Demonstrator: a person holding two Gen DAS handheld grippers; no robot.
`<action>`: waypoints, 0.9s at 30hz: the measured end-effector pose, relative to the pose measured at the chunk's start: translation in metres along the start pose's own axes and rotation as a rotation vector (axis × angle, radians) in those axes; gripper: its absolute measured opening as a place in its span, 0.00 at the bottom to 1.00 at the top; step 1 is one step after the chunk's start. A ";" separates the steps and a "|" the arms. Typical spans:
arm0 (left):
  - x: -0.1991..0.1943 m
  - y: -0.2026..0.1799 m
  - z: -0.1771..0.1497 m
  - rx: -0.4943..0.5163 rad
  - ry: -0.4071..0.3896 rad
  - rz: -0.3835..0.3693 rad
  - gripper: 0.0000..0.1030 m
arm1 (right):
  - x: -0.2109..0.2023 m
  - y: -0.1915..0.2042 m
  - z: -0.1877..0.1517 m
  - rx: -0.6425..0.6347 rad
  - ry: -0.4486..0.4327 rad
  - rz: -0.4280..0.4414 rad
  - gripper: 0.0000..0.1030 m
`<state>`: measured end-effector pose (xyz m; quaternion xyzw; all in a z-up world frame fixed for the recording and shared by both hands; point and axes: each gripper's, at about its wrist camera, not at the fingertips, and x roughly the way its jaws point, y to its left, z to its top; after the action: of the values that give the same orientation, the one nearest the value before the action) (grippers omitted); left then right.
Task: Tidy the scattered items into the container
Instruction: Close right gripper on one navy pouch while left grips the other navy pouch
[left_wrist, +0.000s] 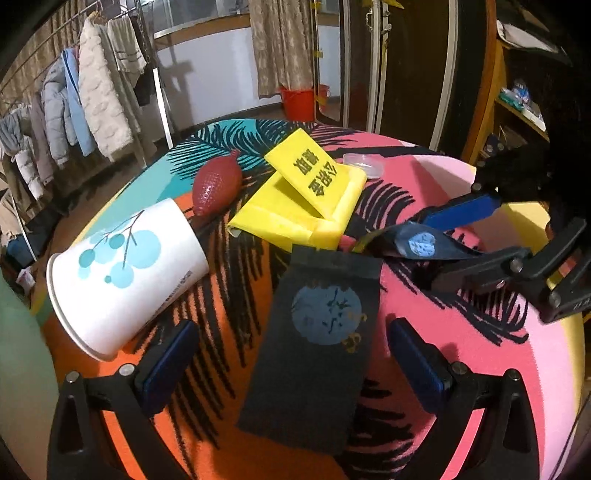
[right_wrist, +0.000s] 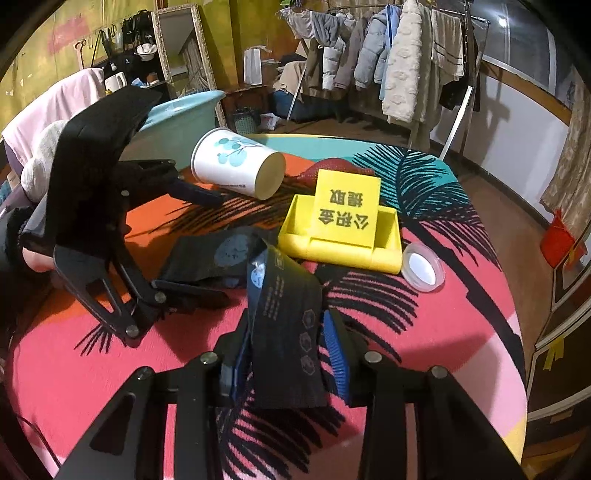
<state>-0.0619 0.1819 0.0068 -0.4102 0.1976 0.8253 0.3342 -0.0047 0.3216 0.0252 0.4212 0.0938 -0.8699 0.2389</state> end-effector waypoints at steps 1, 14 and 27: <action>0.000 -0.001 0.000 0.003 -0.001 0.002 1.00 | 0.002 0.001 0.000 -0.001 0.004 -0.009 0.39; -0.002 -0.012 0.006 0.038 -0.007 0.024 0.88 | 0.008 0.000 -0.004 -0.002 0.026 -0.067 0.07; -0.001 -0.014 0.010 0.044 -0.009 0.001 0.66 | 0.002 0.002 -0.004 0.004 -0.004 -0.061 0.04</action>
<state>-0.0573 0.1972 0.0131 -0.3991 0.2142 0.8227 0.3436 -0.0025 0.3205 0.0210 0.4170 0.1046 -0.8777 0.2115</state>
